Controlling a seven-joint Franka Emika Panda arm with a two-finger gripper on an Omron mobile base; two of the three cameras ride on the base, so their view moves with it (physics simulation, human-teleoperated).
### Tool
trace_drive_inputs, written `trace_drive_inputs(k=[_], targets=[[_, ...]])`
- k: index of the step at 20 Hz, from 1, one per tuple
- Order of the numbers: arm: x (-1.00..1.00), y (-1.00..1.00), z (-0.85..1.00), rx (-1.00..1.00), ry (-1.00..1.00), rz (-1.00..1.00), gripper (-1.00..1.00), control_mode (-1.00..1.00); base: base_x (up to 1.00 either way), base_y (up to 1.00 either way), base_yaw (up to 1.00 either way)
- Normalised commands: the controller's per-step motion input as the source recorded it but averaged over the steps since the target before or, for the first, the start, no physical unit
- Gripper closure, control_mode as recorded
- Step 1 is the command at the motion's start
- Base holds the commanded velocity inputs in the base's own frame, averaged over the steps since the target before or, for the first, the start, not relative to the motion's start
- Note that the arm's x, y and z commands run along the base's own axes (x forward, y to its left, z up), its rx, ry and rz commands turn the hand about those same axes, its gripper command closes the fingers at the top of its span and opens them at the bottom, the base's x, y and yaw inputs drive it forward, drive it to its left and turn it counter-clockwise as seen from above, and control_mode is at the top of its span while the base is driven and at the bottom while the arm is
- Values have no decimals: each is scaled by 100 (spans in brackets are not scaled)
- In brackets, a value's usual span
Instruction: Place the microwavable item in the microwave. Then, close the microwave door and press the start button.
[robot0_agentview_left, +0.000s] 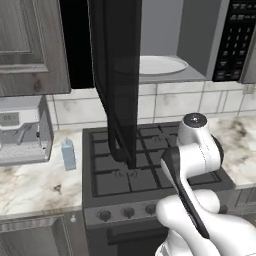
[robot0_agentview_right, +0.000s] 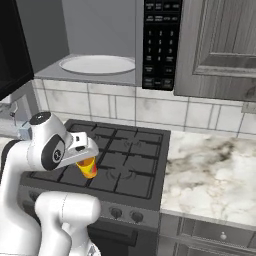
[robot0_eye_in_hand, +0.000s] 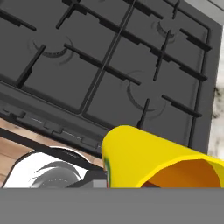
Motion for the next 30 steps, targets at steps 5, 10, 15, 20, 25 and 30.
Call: trace_drive_inputs(k=[5, 10, 15, 20, 25, 30], targets=[[0, 0, 0, 0, 0, 0, 100, 100, 23, 0, -8], [0, 0, 0, 0, 0, 0, 100, 100, 5, 0, -7], [0, 0, 0, 0, 0, 0, 100, 100, 17, -6, 0], [5, -15, 59, -1, -15, 15, 100, -100, 0, 0, 0], [11, 0, 100, -6, -31, 32, 100, -100, 0, 0, 0], [9, 4, 100, -11, -32, 26, 100, -100, 0, 0, 0]])
